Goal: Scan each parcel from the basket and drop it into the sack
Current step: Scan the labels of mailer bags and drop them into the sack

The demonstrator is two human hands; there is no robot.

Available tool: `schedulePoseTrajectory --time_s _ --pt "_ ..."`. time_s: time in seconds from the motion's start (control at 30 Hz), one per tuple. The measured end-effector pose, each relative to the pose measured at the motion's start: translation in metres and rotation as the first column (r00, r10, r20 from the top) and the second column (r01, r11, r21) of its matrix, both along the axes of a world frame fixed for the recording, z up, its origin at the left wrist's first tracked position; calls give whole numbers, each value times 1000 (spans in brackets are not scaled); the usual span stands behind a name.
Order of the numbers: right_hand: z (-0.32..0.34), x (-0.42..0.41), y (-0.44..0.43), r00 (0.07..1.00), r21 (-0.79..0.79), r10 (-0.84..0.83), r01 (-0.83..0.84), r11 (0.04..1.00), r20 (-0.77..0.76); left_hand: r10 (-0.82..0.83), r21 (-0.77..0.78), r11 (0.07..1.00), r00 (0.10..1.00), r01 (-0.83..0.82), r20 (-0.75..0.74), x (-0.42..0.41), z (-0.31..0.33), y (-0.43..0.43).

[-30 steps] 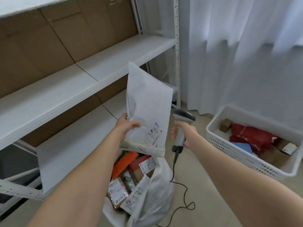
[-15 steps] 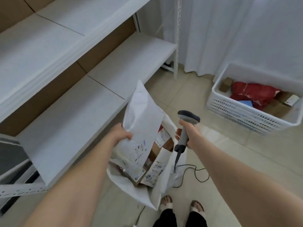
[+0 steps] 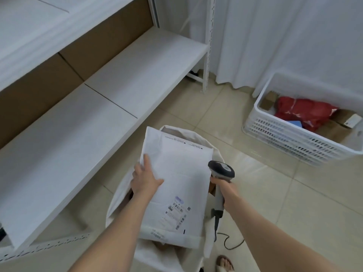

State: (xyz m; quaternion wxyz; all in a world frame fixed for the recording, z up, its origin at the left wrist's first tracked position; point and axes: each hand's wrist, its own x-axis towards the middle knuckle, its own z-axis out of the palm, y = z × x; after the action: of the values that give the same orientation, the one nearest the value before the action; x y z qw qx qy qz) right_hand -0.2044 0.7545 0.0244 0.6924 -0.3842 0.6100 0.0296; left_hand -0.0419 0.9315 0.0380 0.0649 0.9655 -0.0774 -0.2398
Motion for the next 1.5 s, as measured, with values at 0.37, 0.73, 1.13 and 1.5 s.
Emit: schedulePoseTrajectory --time_s 0.37,0.73,1.13,1.5 --pt "-48 29 -7 997 -2 -53 53 999 63 -141 80 985 984 150 -108 22 -55 -15" --pt "-22 62 -8 939 313 -180 83 946 294 -372 338 831 893 442 -253 -7 -77 -44" --pt "-30 73 -44 972 -16 15 -12 1000 235 -637 87 769 770 633 29 28 -60 -125" --pt "-73 78 -64 995 94 98 -100 991 30 -760 230 584 624 778 -181 16 -103 -117"
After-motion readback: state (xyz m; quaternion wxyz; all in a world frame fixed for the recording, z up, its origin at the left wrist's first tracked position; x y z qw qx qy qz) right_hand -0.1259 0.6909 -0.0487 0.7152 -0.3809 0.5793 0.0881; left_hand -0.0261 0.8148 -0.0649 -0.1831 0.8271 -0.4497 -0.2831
